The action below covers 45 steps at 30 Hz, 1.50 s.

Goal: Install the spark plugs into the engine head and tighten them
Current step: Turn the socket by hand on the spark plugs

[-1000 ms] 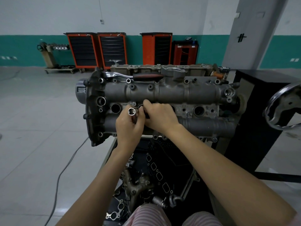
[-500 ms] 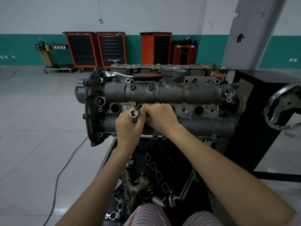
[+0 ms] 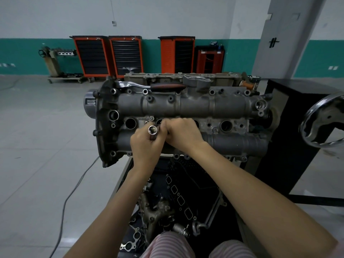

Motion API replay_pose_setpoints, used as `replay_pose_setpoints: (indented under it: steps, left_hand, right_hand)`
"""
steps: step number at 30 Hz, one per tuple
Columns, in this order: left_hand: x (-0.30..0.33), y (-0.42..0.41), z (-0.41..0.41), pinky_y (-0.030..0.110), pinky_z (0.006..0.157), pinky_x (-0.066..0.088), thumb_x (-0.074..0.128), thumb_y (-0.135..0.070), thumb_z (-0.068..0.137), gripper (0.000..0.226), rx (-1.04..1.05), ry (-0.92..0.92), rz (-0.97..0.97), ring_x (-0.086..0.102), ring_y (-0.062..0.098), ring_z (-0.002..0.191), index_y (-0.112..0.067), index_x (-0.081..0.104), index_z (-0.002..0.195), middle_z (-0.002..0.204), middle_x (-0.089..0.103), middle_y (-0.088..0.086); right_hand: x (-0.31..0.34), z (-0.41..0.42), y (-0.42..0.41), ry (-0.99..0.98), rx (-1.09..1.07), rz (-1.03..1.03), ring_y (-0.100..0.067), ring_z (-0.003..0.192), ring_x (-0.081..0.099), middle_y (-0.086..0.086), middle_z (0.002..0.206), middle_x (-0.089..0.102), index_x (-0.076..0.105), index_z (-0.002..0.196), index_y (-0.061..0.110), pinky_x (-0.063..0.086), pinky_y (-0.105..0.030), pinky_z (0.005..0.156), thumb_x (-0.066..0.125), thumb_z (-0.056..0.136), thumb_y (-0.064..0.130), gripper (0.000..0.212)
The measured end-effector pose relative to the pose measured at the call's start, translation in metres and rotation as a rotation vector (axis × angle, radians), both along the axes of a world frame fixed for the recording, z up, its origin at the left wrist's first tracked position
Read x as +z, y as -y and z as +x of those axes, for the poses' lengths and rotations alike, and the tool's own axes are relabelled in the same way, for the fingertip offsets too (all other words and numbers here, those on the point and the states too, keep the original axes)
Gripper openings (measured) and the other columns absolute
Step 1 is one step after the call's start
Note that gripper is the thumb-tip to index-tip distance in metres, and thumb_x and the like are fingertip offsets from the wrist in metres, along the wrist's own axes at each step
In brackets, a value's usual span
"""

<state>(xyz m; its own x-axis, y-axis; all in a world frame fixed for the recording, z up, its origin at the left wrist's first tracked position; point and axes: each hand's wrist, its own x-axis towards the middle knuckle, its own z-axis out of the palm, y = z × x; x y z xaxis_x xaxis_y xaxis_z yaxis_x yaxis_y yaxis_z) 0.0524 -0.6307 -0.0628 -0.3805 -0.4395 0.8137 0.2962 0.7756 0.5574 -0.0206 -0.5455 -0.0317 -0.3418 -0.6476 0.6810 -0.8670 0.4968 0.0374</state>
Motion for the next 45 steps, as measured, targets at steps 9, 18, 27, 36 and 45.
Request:
replay_pose_setpoints:
  steps: [9,18,27,36,45]
  left_hand:
    - [-0.0008,-0.0006,0.0013,0.021,0.050,0.028,0.046,-0.033,0.086,0.039,-0.035,-0.036,0.014,0.033,0.011,0.051,-0.002,0.043,0.061,0.053,0.032,-0.013]
    - [-0.0006,0.0011,0.0001,0.030,0.046,0.028,0.052,-0.042,0.084,0.056,-0.010,0.009,0.021,0.035,0.022,0.044,0.001,0.043,0.050,0.043,0.039,0.007]
    - [-0.0007,-0.0009,0.0031,0.033,0.051,0.035,0.045,-0.036,0.085,0.041,-0.021,-0.005,0.000,0.047,0.025,0.053,0.002,0.047,0.069,0.058,0.050,0.012]
    - [0.0010,-0.0003,0.0003,0.035,0.046,0.031,0.050,-0.045,0.084,0.054,0.007,0.025,0.039,0.039,0.024,0.046,-0.002,0.040,0.053,0.046,0.042,0.009]
    - [-0.0027,-0.0028,0.0018,0.010,0.051,0.031,0.046,-0.033,0.085,0.028,-0.067,-0.045,0.067,0.044,0.005,0.054,-0.011,0.041,0.070,0.055,0.041,-0.009]
  right_hand:
    - [-0.0015,-0.0027,0.0002,-0.022,0.008,0.015,-0.035,0.058,0.060,-0.012,0.067,0.064,0.049,0.087,0.006,0.015,-0.027,0.044,0.053,0.085,0.029,0.023]
    - [0.0027,0.0040,-0.0022,0.043,0.025,-0.067,-0.036,0.047,0.058,-0.015,0.055,0.062,0.061,0.059,0.004,0.026,-0.026,0.048,0.072,0.069,0.013,0.017]
    - [-0.0012,-0.0022,-0.0004,-0.006,0.008,0.049,-0.035,0.069,0.062,-0.012,0.078,0.066,0.049,0.093,0.007,0.024,-0.031,0.051,0.050,0.087,0.030,0.023]
    - [-0.0018,-0.0014,0.0000,0.017,0.012,0.070,-0.034,0.075,0.062,-0.009,0.086,0.067,0.047,0.094,0.008,0.024,-0.030,0.053,0.045,0.090,0.029,0.021]
    - [-0.0024,-0.0037,0.0008,0.004,-0.020,0.058,-0.034,0.071,0.062,-0.011,0.079,0.066,0.048,0.090,0.008,0.023,-0.030,0.051,0.049,0.087,0.036,0.028]
